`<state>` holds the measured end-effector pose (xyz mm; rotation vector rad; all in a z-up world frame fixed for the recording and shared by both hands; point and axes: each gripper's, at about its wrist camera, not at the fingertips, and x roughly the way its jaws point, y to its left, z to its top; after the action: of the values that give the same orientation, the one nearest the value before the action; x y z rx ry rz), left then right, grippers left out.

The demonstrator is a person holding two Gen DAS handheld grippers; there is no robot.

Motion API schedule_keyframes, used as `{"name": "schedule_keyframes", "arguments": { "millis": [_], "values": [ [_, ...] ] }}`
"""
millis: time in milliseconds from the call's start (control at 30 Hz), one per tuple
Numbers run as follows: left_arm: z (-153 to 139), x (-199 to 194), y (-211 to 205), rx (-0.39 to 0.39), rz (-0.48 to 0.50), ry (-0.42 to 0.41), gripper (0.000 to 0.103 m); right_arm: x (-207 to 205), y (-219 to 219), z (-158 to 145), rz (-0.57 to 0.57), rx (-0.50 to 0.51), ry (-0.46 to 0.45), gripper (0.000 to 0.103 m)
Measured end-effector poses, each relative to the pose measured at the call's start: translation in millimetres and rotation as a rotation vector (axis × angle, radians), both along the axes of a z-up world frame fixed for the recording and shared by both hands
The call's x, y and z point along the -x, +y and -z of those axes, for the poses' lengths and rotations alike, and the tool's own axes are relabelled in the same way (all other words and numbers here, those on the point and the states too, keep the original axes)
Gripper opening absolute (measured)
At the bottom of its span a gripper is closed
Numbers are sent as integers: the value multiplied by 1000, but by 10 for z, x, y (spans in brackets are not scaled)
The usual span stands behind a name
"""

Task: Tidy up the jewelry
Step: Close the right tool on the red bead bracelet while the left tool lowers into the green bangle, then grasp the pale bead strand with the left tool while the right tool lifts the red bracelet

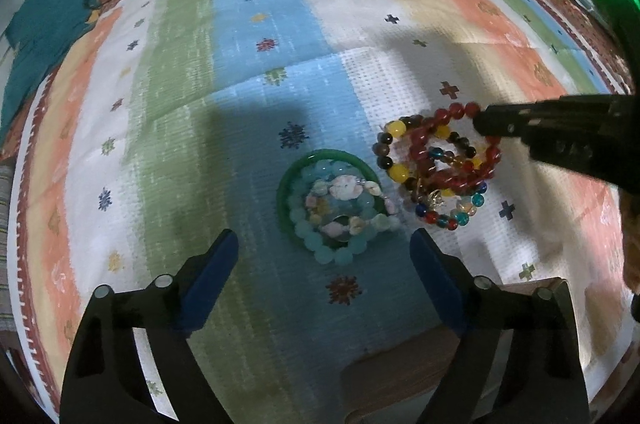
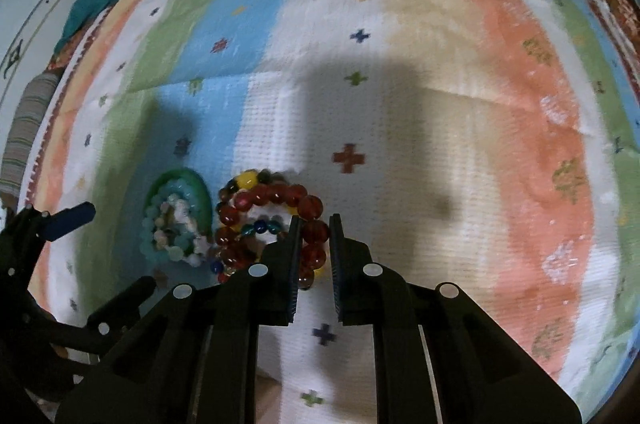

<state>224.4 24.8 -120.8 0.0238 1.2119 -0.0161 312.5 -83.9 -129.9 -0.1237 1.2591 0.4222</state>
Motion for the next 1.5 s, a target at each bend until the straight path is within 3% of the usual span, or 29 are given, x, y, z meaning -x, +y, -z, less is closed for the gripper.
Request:
{"name": "schedule_keyframes", "arguments": {
  "millis": [267,333,767,1033,1500],
  "values": [
    [97,-92,-98,18,52,34,59,-56,-141,-36,21,-6,-12,14],
    [114,-105,-119,26,62,42,49,-56,-142,-26,20,-3,-12,14],
    [181,-185,-196,56,76,59,16,-57,-101,21,4,19,-12,14],
    [156,-167,-183,65,65,54,15,-34,-75,32,-13,40,-21,14],
    [-143,-69,-98,50,8,-10,15,179,11,-196,-64,58,-93,14]
  ]
}}
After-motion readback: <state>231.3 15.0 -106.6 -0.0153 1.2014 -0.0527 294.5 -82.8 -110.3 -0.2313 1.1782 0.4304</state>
